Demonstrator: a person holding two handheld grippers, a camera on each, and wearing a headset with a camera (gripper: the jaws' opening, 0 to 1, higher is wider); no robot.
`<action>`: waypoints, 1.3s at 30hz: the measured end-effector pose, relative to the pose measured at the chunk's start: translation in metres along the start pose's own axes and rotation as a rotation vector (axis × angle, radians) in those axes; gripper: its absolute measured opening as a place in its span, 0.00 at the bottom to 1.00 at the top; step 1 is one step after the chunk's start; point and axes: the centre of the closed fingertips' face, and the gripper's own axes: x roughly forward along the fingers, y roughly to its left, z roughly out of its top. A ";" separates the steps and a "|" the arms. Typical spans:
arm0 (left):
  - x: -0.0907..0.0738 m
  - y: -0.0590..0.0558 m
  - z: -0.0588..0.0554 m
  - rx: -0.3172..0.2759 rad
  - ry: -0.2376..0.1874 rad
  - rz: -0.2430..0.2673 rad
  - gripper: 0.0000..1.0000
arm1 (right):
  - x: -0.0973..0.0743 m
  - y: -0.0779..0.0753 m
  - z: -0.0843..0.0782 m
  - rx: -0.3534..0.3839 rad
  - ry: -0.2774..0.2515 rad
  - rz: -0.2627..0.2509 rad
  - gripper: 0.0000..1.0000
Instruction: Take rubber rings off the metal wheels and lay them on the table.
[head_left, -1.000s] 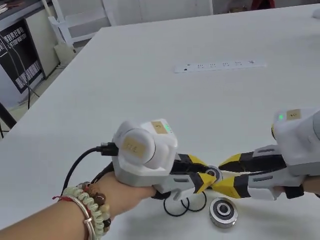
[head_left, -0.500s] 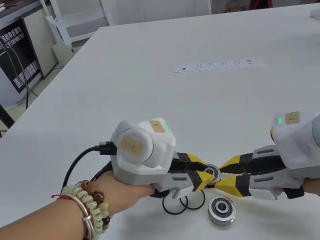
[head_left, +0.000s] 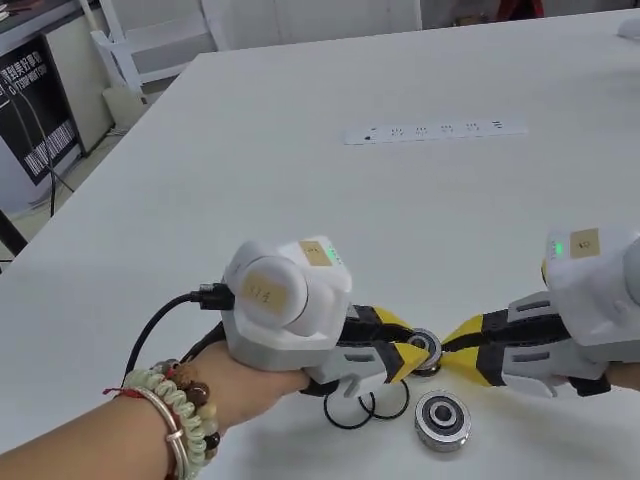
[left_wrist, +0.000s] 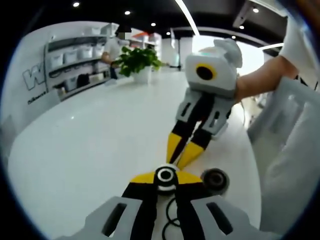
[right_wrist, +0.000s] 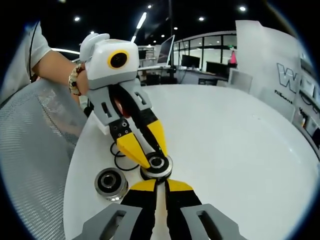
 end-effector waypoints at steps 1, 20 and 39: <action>0.000 0.000 0.000 0.001 0.000 0.000 0.14 | 0.000 0.000 0.000 0.000 0.003 -0.002 0.03; 0.002 -0.004 0.001 0.035 0.001 0.000 0.14 | -0.008 -0.013 -0.004 0.489 -0.061 -0.022 0.00; 0.005 -0.009 0.003 0.047 -0.013 -0.022 0.14 | -0.017 -0.002 0.006 0.874 -0.250 0.149 0.00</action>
